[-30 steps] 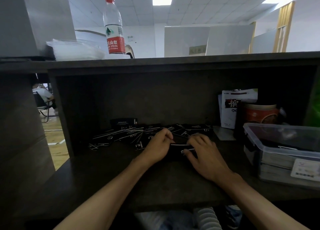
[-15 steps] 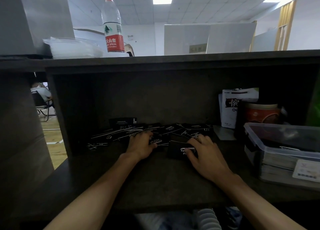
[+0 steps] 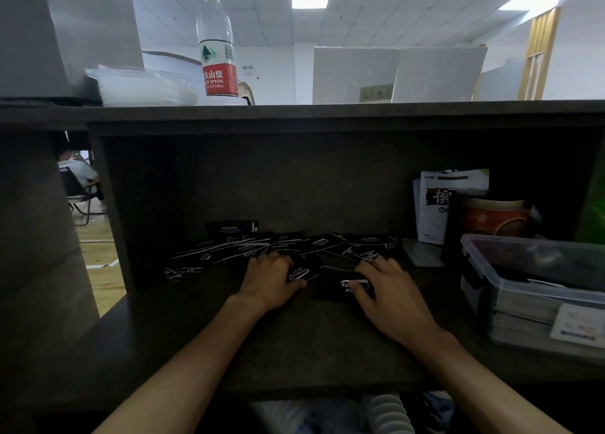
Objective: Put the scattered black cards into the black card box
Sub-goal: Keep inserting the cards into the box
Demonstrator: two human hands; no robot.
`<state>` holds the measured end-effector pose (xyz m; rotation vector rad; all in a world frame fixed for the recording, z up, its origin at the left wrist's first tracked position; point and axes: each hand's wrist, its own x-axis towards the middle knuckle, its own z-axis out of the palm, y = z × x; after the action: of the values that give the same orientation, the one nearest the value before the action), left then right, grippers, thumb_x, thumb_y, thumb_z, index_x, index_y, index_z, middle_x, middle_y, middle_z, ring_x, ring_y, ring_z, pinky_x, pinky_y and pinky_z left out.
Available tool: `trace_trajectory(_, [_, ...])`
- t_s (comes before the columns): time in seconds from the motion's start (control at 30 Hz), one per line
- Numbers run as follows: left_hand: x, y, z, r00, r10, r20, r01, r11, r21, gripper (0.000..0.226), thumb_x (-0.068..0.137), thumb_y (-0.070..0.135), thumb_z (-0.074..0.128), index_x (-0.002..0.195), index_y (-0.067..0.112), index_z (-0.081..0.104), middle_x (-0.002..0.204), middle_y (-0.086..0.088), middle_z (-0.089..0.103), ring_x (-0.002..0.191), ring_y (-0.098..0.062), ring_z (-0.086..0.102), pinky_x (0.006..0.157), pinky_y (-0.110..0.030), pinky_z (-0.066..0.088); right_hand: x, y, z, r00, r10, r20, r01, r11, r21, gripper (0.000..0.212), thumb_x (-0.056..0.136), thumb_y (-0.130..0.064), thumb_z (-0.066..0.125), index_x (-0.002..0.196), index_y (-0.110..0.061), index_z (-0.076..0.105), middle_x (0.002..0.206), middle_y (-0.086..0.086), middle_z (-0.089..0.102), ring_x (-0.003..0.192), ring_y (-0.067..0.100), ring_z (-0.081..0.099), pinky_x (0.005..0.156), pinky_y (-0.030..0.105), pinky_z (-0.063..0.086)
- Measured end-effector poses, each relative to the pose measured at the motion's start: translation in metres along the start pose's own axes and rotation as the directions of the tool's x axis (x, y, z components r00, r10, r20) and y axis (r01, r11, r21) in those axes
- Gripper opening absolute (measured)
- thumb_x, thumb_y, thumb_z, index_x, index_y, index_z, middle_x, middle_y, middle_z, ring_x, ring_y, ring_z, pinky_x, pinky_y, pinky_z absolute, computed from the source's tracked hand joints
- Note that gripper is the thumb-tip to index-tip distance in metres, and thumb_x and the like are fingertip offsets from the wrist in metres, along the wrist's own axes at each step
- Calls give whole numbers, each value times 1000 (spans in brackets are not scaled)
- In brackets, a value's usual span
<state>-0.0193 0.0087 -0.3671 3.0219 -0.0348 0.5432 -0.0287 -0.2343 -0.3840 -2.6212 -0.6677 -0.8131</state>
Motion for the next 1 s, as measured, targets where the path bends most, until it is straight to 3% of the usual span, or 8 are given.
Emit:
trace_trajectory(0.13, [4,-3,-5,991,-128,49,137,947,-290,62,79,48,75,130,18,55,128,-5,55,119,-22,52,102,-38,42,1,-1,0,1000,-1,3,1,1000,-1,31,96,-49,46,122,-34,54,117,-8,53,104,6,42,86,28,43])
trace_trajectory(0.23, [3,-4,-11,979,-199,-52,116,744,-658,17,94,32,61,106,21,66,97,2,68,88,-13,65,75,-30,55,1,-1,1,1000,1,-5,-1,1000,0,31,96,-49,47,122,-33,55,116,-8,54,103,6,43,85,28,43])
trace_trajectory(0.37, [5,-2,-16,920,-362,-153,8,407,-913,18,101,18,45,111,19,59,102,-5,67,73,1,65,52,-10,46,1,-1,1,1000,3,-22,-3,1000,2,31,95,-49,47,120,-32,56,113,-8,55,100,6,43,83,29,45])
trace_trajectory(0.5, [4,4,-12,957,-259,-128,-28,355,-934,76,90,1,62,145,36,24,109,1,66,94,-9,69,73,-23,57,1,-2,0,1000,10,-11,-10,1000,9,31,95,-49,48,120,-32,56,114,-7,55,102,7,44,86,31,47])
trace_trajectory(0.6, [3,11,-8,975,-187,-116,-63,267,-962,97,85,-4,66,145,53,14,118,7,58,99,-13,70,79,-30,59,1,-2,0,1000,17,-10,-17,1000,9,32,95,-48,49,121,-31,55,116,-6,55,103,8,44,86,31,46])
trace_trajectory(0.8, [-5,33,1,999,-5,-46,-41,375,-926,25,95,6,55,101,27,64,103,3,72,88,-7,69,70,-19,53,-1,-2,0,1000,25,18,-26,998,63,61,93,-53,52,146,-28,34,137,-5,40,122,12,43,97,34,46])
trace_trajectory(0.9, [-6,27,-1,997,50,-66,-82,526,-846,33,98,13,46,88,31,73,89,17,73,85,2,66,73,-10,48,-1,-3,-1,999,46,2,-46,989,140,57,91,-50,58,140,-28,37,131,-6,45,117,11,47,94,32,47])
trace_trajectory(1.0, [-1,8,-6,991,-43,-123,-52,731,-680,29,96,15,50,97,36,70,100,16,70,91,3,63,87,-21,52,-2,-4,-4,998,15,-61,-6,990,142,45,92,-44,60,131,-27,46,120,-7,47,108,10,49,91,32,47])
